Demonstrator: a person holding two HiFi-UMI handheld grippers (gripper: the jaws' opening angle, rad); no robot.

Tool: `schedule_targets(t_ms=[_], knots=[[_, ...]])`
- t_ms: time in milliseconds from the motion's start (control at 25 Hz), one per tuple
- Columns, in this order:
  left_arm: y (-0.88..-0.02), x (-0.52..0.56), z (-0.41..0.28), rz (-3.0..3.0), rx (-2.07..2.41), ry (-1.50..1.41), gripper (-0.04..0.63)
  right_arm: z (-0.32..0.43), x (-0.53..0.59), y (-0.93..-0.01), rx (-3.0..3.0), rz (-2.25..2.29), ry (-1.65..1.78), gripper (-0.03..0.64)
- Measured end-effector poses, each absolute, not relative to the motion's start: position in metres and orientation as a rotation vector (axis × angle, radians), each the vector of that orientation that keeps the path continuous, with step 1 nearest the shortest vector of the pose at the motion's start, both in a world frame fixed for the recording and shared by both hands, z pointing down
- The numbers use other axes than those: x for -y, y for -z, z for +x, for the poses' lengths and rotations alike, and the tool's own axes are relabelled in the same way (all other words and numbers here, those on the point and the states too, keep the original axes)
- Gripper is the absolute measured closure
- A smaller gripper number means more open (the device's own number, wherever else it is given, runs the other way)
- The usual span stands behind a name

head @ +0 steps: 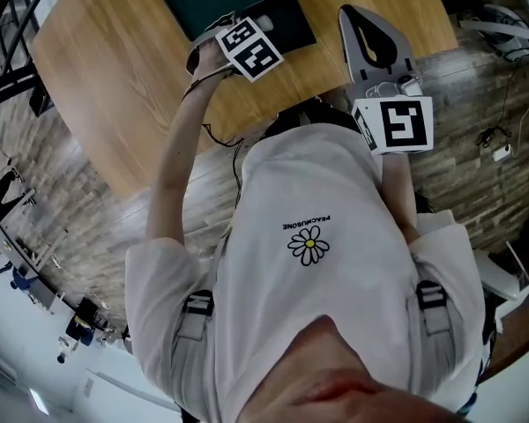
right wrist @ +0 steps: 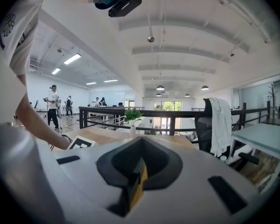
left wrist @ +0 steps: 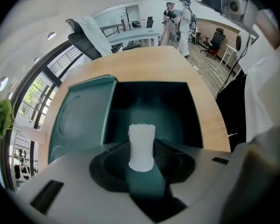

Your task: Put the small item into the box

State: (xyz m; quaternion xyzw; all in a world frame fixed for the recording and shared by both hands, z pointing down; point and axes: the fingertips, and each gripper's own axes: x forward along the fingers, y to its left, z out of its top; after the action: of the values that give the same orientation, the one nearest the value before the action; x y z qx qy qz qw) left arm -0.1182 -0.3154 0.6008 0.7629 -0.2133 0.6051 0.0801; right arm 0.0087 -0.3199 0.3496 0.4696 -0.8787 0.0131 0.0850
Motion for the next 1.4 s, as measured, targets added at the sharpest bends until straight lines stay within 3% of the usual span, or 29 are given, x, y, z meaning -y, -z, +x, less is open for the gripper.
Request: schedule_targets(t_ms=[840, 1400], knots=[[-0.594, 0.312, -0.1, 2.306, 0.706, -1.783, 0.379, 0.011, 0.312, -0.355, 2.622, 1.367, -0.054, 0.611], [-0.478, 0.347, -0.082, 2.514, 1.01, -1.47, 0.4, 0.011, 0.31, -0.338, 2.663, 1.354, 0.01, 0.611]])
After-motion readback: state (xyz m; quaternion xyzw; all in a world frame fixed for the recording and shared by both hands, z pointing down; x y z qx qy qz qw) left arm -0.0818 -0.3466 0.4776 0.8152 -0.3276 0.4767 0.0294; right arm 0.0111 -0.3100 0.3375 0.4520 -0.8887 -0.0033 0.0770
